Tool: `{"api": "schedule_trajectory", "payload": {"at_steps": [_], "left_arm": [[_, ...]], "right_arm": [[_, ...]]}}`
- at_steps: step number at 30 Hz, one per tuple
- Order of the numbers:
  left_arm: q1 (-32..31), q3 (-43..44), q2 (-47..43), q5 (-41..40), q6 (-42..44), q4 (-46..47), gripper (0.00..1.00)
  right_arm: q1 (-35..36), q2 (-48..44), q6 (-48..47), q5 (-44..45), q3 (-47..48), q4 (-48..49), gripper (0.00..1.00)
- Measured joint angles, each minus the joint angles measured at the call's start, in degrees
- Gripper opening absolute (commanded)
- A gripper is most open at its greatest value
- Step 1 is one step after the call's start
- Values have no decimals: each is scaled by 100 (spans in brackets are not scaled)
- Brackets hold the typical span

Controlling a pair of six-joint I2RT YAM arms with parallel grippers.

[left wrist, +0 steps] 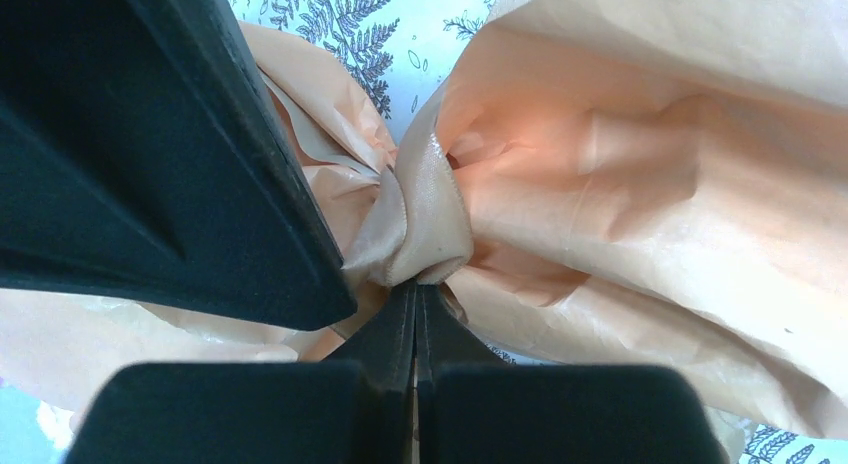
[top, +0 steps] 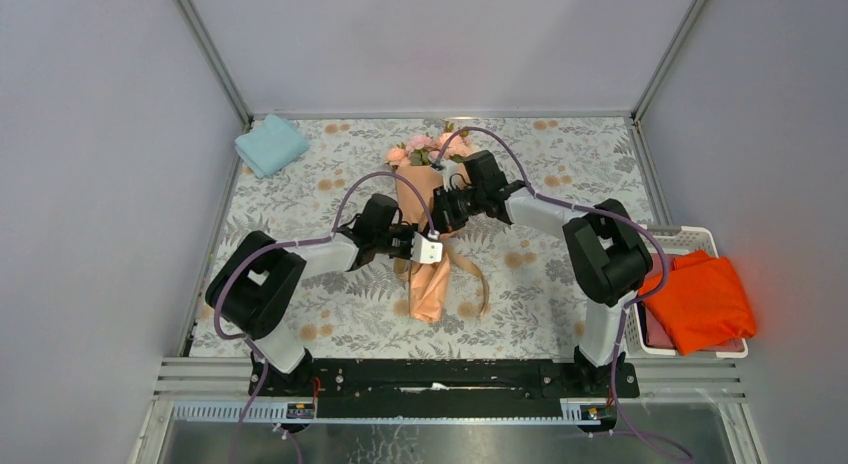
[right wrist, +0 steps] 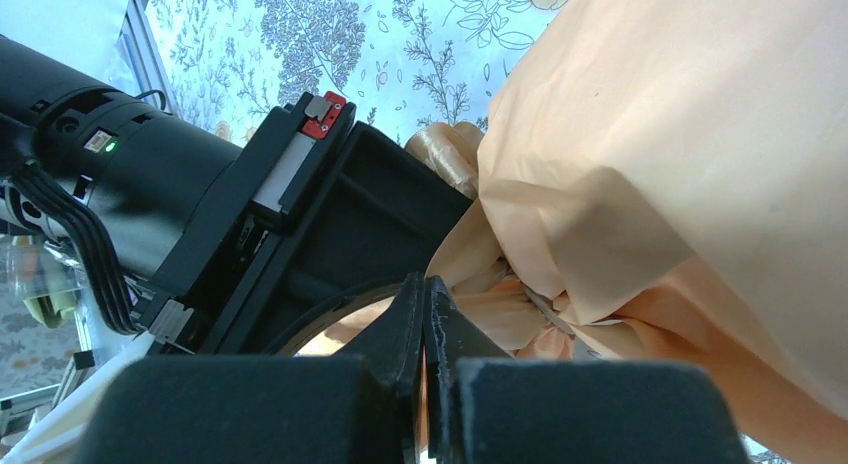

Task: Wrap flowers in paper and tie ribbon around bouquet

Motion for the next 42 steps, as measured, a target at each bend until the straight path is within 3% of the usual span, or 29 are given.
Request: {"api": "schedule_trajectory", "payload": {"at_steps": [2,4,6,12,16,20,25,29,31,42], "left_arm": [[0,4,22,-15,105,7,0],[-2,4,33,-26,162,26,0],[-2,7,48,-39,197,42,0],[0,4,57,-28,339,39,0],[4,4,57,-13,356,37,0],[7,7,57,-15,284,39,0],[13,15,57,-13,188,26,0],[33,17,52,-11,140,15,0],[35,17,52,-9,109,15,0],[37,17,52,-11,90,24,0]], "right_arm": [[0,-37,37,-28,-63,26,5],[-2,-79,33,-26,-85,-17,23],[-4,-101,-48,-26,-57,-181,32],[-173,-103,-595,168,555,-1093,34],[-317,-31,-704,219,999,-1257,44],[-232,90,-907,129,1019,-1305,47],[35,216,-1132,140,898,-1364,40],[52,376,-1226,168,898,-1366,8],[52,446,-1187,190,892,-1357,0],[42,249,-664,162,693,-957,0]]}}
